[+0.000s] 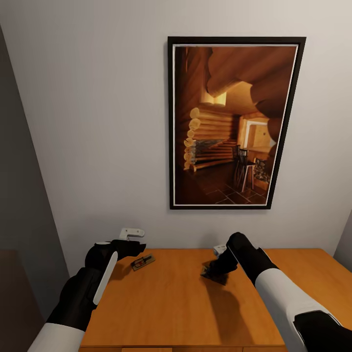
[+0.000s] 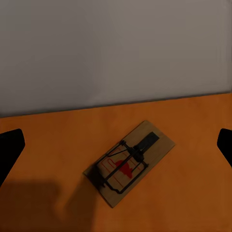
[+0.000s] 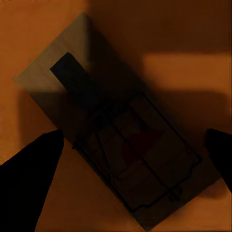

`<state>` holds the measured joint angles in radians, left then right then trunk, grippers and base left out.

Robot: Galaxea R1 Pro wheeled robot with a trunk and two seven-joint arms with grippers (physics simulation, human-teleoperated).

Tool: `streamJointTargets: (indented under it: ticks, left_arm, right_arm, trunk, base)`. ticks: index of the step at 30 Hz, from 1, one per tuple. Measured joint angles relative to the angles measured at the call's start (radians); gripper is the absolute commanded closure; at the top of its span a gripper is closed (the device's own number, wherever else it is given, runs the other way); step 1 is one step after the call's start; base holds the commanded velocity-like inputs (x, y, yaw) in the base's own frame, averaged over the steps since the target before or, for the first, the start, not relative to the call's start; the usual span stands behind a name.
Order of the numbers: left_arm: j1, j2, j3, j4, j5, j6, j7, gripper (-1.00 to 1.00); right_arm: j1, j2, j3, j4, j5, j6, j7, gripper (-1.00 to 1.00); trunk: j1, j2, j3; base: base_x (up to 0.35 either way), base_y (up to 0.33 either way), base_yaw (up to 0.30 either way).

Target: Take the four mousetraps from the cabinet in the bathroom and place them on the bathroom floor. Make sure all four end up on the same floor surface, and ensure that at least two of them are either under or directly next to the same bathroom sink.

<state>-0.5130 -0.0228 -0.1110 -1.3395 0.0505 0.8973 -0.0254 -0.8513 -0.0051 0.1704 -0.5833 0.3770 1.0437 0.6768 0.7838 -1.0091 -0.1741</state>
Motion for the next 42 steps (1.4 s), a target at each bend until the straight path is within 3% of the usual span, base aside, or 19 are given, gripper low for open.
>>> streamJointTargets:
  ticks: [23,34,42]
  left_arm:
    - [0.000,0.000,0.000,0.000,0.001,0.000,0.000,-1.00]
    - [0.000,0.000,-0.001,0.000,0.001,0.000,0.000,-1.00]
    - [0.000,0.000,0.000,0.001,0.001,0.000,0.000,-1.00]
  right_arm:
    - [-0.001,-0.007,-0.005,-0.003,0.004,0.002,0.007,1.00]
    - [-0.001,-0.009,-0.005,-0.181,0.001,0.002,0.008,1.00]
    - [0.000,-0.007,-0.006,-0.211,-0.004,0.002,0.009,1.00]
  trunk:
    - [0.000,0.000,0.000]
    - [0.000,0.000,0.000]
    - [0.000,0.000,0.000]
  base:
    - [0.000,0.000,0.000]
    - [0.000,0.000,0.000]
    - [0.000,0.000,0.000]
